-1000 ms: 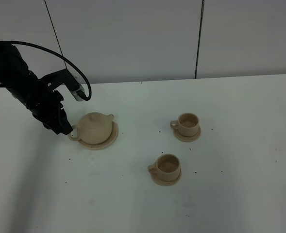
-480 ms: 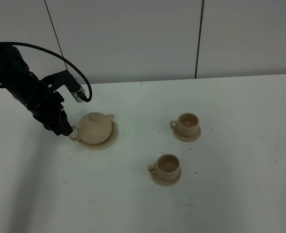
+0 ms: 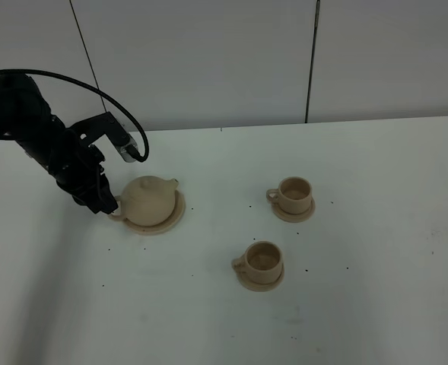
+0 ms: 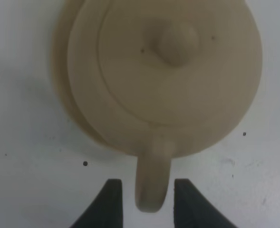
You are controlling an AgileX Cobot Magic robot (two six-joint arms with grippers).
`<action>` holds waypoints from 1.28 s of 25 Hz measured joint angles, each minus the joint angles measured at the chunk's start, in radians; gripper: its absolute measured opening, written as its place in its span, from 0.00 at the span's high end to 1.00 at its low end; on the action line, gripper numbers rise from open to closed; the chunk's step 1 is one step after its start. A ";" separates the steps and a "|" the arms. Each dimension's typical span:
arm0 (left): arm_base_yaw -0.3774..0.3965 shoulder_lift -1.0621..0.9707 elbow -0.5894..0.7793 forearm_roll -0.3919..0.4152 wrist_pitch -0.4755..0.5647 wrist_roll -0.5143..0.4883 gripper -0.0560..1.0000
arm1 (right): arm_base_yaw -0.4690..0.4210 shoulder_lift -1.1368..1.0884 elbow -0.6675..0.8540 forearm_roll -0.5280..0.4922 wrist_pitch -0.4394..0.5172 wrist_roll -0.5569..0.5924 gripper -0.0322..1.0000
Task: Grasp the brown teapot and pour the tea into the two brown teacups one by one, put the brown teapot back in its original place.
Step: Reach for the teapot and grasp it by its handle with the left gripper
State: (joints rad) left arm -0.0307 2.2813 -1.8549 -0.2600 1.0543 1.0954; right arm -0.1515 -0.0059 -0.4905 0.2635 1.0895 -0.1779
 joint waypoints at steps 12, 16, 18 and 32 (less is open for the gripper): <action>-0.005 0.000 0.000 0.001 -0.014 -0.003 0.63 | 0.000 0.000 0.000 0.000 0.000 0.000 0.65; -0.013 0.000 0.000 0.003 -0.014 -0.008 0.63 | 0.000 0.000 0.000 0.000 0.000 0.000 0.65; -0.016 0.000 0.000 0.003 -0.014 -0.010 0.63 | 0.000 0.000 0.000 0.000 0.000 0.000 0.65; -0.022 0.000 0.000 0.014 -0.011 -0.031 0.64 | 0.000 0.000 0.000 0.000 0.000 0.000 0.65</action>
State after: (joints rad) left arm -0.0526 2.2813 -1.8549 -0.2461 1.0430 1.0642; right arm -0.1515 -0.0059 -0.4905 0.2635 1.0895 -0.1779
